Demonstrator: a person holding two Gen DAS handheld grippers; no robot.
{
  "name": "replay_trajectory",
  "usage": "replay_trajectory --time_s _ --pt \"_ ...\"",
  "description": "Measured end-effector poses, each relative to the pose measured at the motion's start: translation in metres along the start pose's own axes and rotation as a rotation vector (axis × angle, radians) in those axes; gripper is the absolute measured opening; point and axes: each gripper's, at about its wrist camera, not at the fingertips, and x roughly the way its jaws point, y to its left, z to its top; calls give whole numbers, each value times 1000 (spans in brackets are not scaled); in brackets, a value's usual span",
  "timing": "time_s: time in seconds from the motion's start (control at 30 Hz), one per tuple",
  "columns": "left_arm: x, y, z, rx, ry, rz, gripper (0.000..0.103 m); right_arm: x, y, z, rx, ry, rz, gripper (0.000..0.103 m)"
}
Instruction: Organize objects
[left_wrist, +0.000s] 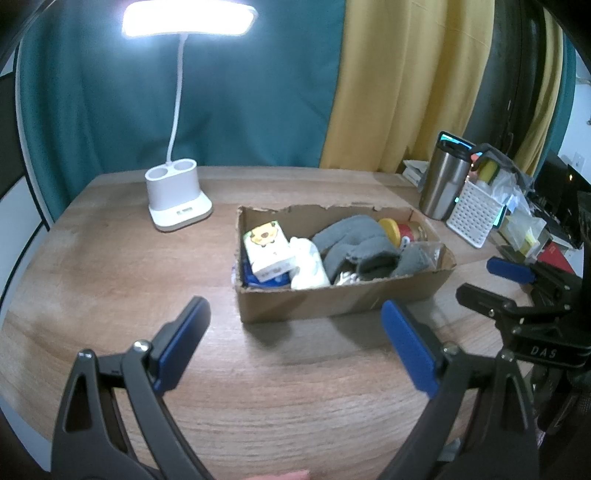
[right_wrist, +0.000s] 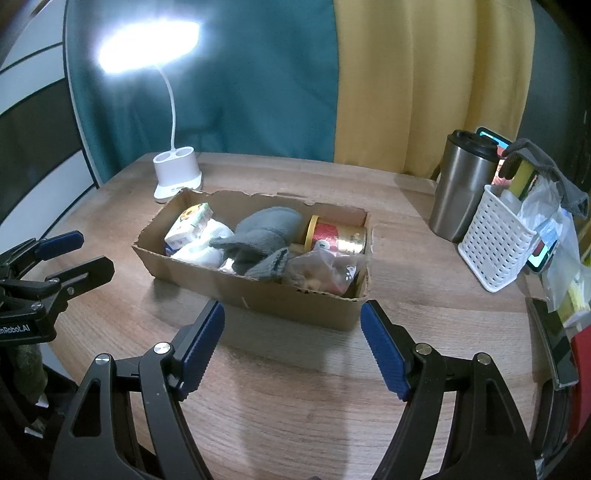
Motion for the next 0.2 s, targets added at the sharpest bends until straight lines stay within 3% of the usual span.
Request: replay_trajectory --time_s 0.2 --pt "3 -2 1 22 -1 -10 96 0 -1 1 -1 4 4 79"
